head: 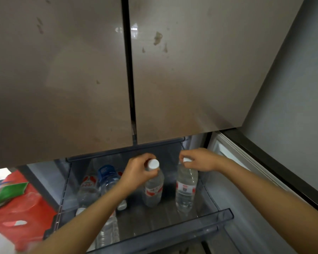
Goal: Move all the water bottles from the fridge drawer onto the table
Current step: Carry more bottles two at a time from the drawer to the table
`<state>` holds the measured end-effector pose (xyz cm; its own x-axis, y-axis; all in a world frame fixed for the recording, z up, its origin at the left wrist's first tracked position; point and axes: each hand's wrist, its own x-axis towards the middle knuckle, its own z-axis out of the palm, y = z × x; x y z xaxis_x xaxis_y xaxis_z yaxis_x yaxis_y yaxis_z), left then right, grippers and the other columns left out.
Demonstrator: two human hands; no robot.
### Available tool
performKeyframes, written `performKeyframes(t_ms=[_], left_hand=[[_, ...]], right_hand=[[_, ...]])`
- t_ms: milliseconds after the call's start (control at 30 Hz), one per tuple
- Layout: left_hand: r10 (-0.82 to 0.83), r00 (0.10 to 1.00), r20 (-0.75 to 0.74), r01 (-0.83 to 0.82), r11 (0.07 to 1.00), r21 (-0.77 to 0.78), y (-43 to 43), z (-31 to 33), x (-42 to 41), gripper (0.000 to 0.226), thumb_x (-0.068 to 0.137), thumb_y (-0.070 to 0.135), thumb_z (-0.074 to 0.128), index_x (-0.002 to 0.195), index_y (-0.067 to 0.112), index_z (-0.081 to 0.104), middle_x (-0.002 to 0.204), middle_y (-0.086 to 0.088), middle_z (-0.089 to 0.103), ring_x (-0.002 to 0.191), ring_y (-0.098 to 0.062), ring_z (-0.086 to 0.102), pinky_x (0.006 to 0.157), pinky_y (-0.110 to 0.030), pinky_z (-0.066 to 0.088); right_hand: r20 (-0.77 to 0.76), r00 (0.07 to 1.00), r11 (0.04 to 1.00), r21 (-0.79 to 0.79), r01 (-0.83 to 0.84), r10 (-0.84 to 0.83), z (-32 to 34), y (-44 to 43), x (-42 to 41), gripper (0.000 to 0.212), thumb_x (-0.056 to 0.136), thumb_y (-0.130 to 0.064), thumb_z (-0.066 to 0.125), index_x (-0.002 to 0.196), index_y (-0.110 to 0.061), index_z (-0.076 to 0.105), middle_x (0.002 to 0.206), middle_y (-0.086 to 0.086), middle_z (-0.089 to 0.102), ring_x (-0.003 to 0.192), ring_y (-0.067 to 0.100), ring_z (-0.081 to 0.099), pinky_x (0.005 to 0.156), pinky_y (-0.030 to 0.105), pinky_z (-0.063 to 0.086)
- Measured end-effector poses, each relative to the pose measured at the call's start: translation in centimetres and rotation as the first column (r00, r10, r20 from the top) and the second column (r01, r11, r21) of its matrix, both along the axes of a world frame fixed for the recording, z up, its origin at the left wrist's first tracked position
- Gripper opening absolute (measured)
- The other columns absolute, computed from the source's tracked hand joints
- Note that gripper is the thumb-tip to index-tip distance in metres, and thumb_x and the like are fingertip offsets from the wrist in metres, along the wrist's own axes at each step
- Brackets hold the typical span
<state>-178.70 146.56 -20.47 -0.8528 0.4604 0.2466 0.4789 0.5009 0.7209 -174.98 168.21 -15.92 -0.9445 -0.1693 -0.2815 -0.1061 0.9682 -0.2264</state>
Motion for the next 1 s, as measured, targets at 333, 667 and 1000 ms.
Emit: performKeyframes(t_ms=[333,667,1000], left_hand=[[-0.044,0.997,-0.060,0.030,0.975,-0.218,0.7,-0.1,-0.2,0.037,0.086,0.019,0.056,0.123,0.013,0.054,0.123,-0.006,0.056,0.112,-0.019,0.050,0.088,-0.022,0.038],[0.031,0.971,-0.236,-0.113,0.933,-0.342,0.5,-0.8,1.4,0.044,0.086,0.026,0.059,0.127,0.014,0.050,0.110,-0.013,0.054,0.104,-0.030,0.052,0.076,-0.033,0.042],[0.068,0.984,-0.163,-0.107,0.963,-0.248,-0.3,-0.5,3.1,0.031,0.082,0.019,0.065,0.112,0.013,0.060,0.099,-0.002,0.052,0.086,-0.021,0.056,0.070,-0.022,0.037]], right_hand=[[-0.032,0.994,0.989,0.104,0.104,-0.101,-1.4,0.1,1.1,0.031,0.090,-0.042,0.044,0.109,-0.018,0.043,0.101,0.011,0.063,0.083,0.027,0.057,0.066,0.031,0.041],[0.117,0.990,0.991,0.123,0.061,-0.075,-0.2,-2.5,1.9,0.042,0.092,-0.034,0.044,0.125,-0.011,0.032,0.088,0.005,0.049,0.078,0.024,0.050,0.061,0.032,0.039],[0.039,0.985,0.986,0.014,0.167,-0.167,-1.3,-1.5,3.3,0.038,0.090,-0.029,0.048,0.122,-0.010,0.039,0.117,0.012,0.053,0.093,0.026,0.053,0.070,0.032,0.037]])
